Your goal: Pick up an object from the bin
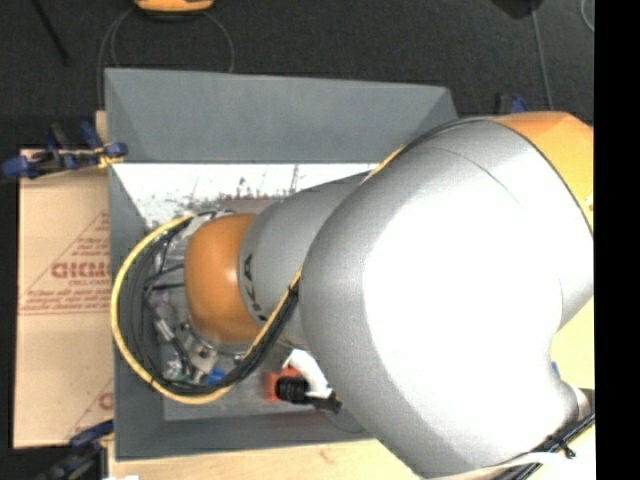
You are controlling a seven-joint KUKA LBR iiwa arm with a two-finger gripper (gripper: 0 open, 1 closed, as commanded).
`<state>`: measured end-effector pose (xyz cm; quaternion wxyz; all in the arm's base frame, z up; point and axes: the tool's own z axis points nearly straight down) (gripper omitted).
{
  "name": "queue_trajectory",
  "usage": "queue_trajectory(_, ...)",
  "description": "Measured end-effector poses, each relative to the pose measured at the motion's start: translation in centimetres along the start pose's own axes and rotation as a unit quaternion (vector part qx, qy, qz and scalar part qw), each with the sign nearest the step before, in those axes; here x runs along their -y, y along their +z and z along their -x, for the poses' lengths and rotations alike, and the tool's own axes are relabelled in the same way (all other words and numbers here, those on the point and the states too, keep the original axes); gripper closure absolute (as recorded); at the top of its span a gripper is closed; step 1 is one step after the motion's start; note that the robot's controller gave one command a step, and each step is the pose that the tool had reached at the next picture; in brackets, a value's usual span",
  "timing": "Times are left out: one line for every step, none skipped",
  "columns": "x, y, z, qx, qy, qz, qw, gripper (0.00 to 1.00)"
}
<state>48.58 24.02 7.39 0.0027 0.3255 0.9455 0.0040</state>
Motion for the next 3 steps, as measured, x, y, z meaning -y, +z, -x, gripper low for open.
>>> queue_trajectory(1.8,-0.1,0.4,0.0009,0.069,0.003,0.9976,0.0)
queue_trajectory(1.8,-0.4,0.6,0.0017,0.072,0.004,0.9974,1.0)
queue_trajectory(1.5,-9.9,0.8,0.0009,0.069,-0.001,0.9976,1.0)
